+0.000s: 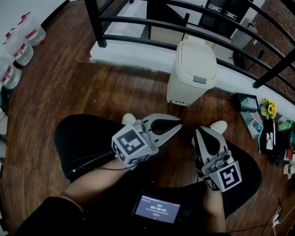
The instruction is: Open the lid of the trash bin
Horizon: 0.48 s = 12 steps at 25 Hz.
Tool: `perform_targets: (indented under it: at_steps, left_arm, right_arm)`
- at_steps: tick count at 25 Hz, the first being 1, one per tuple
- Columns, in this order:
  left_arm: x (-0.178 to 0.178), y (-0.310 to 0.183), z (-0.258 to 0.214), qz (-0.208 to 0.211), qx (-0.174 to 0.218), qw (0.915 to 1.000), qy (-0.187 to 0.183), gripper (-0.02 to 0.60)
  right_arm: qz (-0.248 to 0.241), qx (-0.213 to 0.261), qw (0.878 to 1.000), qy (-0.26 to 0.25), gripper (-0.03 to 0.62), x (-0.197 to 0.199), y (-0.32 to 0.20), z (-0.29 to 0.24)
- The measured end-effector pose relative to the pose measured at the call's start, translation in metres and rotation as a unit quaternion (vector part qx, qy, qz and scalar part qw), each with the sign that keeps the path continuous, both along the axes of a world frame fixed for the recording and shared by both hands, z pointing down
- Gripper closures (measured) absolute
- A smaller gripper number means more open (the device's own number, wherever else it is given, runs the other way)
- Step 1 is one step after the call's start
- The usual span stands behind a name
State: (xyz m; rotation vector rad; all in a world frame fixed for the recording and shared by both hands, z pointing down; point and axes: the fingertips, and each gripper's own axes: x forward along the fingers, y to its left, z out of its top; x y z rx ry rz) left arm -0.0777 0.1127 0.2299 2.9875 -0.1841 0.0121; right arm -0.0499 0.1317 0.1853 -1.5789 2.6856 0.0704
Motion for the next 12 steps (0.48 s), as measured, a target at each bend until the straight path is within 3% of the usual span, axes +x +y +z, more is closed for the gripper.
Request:
perform_targets:
  at_steps: [7,12]
  left_arm:
    - [0.039,-0.026,0.025,-0.024,0.039,0.9981,-0.040,0.548]
    - [0.064,-0.052,0.020,-0.028,0.030,0.9984,-0.037,0.548]
  right_arm:
    - [-0.008,-0.026,0.999,-0.020,0.572,0.042,-0.037,0.019]
    - [-0.019,-0.045,0.999,-0.012,0.572,0.067,-0.074,0.029]
